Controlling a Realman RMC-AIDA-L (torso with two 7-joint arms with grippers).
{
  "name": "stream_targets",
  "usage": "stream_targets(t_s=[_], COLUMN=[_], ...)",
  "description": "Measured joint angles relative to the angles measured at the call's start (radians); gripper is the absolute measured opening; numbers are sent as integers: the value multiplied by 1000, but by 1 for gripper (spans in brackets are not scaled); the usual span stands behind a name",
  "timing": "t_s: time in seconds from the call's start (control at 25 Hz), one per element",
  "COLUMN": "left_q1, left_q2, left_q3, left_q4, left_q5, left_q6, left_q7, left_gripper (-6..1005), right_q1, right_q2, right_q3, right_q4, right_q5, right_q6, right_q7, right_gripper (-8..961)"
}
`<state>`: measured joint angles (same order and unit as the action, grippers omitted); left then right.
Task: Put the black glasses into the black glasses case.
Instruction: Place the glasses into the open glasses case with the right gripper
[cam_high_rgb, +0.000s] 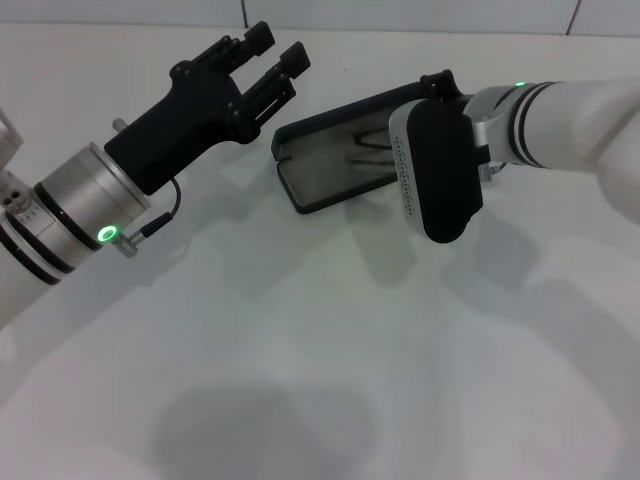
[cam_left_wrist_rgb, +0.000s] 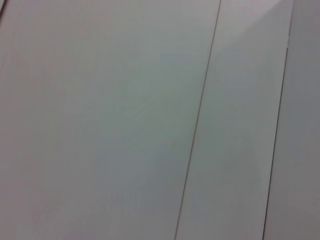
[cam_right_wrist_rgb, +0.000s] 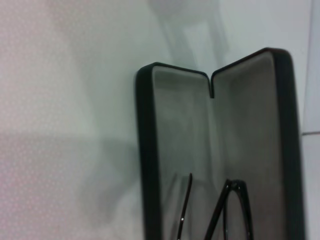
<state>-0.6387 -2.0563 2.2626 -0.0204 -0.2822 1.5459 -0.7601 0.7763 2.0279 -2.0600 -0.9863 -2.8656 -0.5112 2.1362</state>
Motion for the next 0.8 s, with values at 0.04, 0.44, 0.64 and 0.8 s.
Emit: stream_targets(t_s=[0.04,0.44,0.64,0.8], left_q1=[0,3,4,4], left_q2=[0,1,0,-1], left_q3=[0,0,0,0], left_q4=[0,1,0,0], left_q5=[0,0,0,0], left_q6=[0,2,2,2], left_q7=[0,1,4,5], left_gripper=[561,561,561,561], right_q1=[-15,-40,-29,-22], right_q2=[0,0,0,0], right_q3=[2,-34,-72,-93], right_q4=[-21,-74,-47,-15], right_q5=[-10,-14,-12,-11], right_q6=[-1,37,110,163], right_q7=[0,0,3,5], right_gripper=[52,58,88,113])
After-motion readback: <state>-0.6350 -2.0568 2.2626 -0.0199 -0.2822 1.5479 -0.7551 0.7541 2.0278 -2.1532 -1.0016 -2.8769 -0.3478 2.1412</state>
